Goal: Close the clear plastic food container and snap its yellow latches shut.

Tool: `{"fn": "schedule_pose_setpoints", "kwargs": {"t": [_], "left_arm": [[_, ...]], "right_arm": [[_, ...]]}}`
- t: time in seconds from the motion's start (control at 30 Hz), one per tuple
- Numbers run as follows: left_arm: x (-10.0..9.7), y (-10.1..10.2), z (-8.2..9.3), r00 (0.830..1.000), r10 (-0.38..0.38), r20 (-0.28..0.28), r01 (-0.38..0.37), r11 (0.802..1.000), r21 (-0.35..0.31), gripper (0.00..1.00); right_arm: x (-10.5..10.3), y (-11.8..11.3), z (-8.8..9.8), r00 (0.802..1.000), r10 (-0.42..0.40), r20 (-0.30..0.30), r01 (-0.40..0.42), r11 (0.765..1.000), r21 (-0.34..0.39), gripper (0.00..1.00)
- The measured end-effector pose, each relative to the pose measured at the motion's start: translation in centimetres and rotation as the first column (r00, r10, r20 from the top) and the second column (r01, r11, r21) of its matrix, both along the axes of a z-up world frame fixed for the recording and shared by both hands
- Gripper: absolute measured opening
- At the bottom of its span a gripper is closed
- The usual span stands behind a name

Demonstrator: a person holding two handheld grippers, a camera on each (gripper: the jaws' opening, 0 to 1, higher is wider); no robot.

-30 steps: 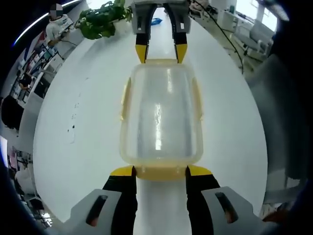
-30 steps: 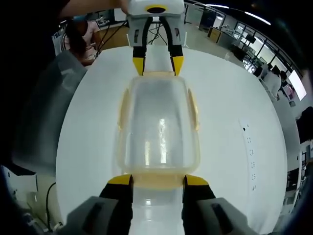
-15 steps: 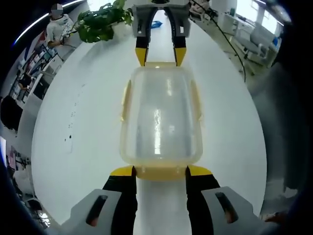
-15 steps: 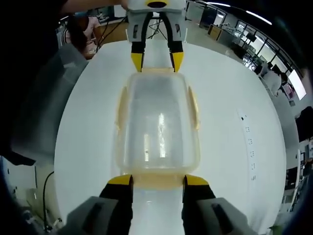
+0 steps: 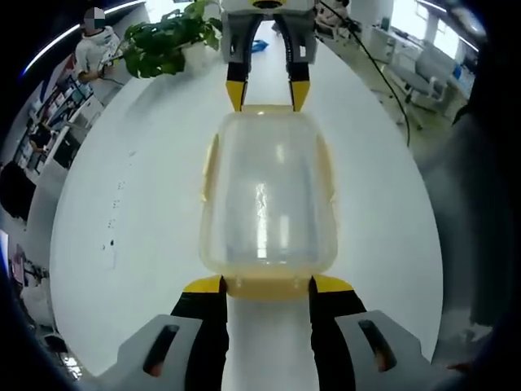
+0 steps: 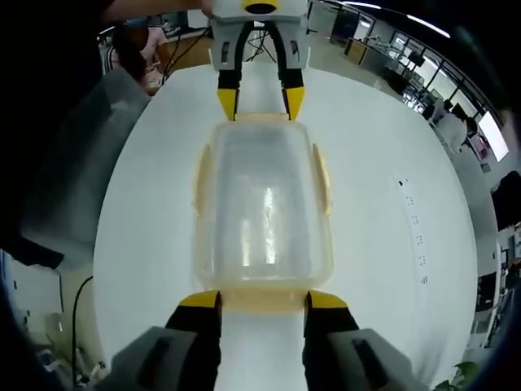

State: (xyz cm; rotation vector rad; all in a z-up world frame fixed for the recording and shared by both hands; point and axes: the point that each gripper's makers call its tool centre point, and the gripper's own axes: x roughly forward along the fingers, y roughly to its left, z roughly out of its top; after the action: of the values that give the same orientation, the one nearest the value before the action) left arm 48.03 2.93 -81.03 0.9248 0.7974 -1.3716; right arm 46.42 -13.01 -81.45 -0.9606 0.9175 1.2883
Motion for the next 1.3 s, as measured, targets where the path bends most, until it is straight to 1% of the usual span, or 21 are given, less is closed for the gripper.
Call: {"fn": "schedule_pose_setpoints", "kwargs": {"t": [0.13, 0.27, 0.53, 0.73, 0.8, 0.97, 1.17, 1.3], "left_arm": [[-0.2, -0.6, 0.0, 1.0, -0.001, -0.003, 0.001, 1.0, -0.007, 0.36], [-0.1, -0.9, -0.1, 1.0, 0.0, 0.004, 0.0, 1.0, -0.008, 0.36], [-0.5, -1.6, -0.2, 1.0, -0.002, -0.015, 0.001, 1.0, -0.012, 0.36], [-0.8, -1.8, -0.5, 1.0, 0.0, -0.017, 0.0, 1.0, -0.001, 0.36], [-1.0, -1.8, -0.6, 1.0, 0.004, -0.028, -0.004, 1.0, -0.005, 0.36], [-1.2, -1.5, -1.1, 0.999, 0.006, -0.032, -0.005, 1.0, 0.004, 0.36], [-1.3, -1.3, -1.6, 0.998, 0.016, -0.055, -0.015, 1.0, 0.002, 0.36], [-1.2, -1.5, -1.7, 0.998, 0.002, -0.065, -0.001, 1.0, 0.001, 0.36]], "right_arm": [[-0.2, -0.6, -0.1, 1.0, 0.001, -0.007, -0.001, 1.0, -0.005, 0.36], [0.0, -1.0, -0.1, 1.0, 0.0, 0.0, 0.0, 1.0, -0.005, 0.36], [-0.4, -1.6, -0.3, 1.0, 0.003, -0.006, -0.003, 1.0, -0.01, 0.36], [-0.8, -1.7, -0.7, 1.0, 0.004, -0.015, -0.004, 1.0, -0.016, 0.36], [-0.9, -1.7, -0.9, 1.0, 0.004, -0.022, -0.004, 1.0, -0.012, 0.36], [-1.1, -1.5, -1.4, 1.0, 0.008, -0.027, -0.009, 1.0, -0.011, 0.36], [-1.1, -1.3, -1.5, 0.999, 0.016, -0.044, -0.017, 1.0, -0.01, 0.36], [-1.2, -1.5, -1.7, 0.998, 0.01, -0.063, -0.01, 1.0, -0.01, 0.36]]}}
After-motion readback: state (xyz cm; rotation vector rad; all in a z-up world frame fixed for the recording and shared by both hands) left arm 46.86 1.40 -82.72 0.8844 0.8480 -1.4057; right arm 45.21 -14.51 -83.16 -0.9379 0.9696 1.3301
